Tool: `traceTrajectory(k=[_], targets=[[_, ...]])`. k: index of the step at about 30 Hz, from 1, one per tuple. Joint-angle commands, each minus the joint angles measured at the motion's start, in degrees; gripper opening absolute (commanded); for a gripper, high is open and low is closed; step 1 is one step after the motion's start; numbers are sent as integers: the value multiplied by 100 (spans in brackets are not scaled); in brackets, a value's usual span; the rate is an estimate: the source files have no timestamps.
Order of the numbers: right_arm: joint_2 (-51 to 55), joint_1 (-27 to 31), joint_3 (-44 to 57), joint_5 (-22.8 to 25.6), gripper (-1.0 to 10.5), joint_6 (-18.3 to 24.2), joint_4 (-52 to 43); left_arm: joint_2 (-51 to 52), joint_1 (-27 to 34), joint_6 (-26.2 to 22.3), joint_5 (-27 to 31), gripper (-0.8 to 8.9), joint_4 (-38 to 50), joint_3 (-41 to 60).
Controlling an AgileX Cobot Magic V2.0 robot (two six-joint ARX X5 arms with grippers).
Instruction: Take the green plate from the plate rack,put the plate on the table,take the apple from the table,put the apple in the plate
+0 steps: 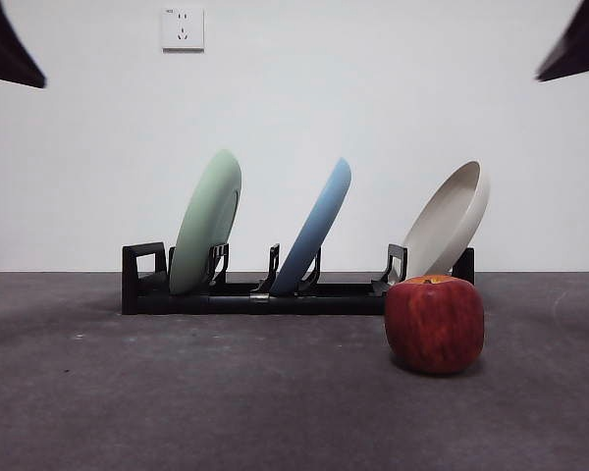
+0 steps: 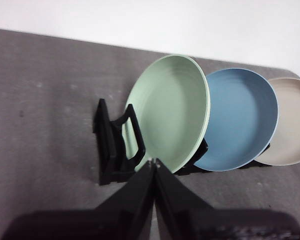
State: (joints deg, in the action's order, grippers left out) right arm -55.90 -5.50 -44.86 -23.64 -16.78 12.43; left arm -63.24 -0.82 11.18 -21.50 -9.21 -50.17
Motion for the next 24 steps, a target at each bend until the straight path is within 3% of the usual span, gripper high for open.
traceTrajectory(k=[1,5,17,24], targets=[[-348,13,-258,-319,39,111,90,-675,-66,-271,-175,7,-398,-662],[-632,11,-522,-339,282,122,319,-1578,-216,-378,-286,230,-1021,-1700],[-684,13,-551,-330,284,122,332,-3786,-898,-396,-533,239,-1613,-4214],[-684,13,-551,-326,284,122,361,-4385,-1228,-483,-256,238,-1705,-4601]])
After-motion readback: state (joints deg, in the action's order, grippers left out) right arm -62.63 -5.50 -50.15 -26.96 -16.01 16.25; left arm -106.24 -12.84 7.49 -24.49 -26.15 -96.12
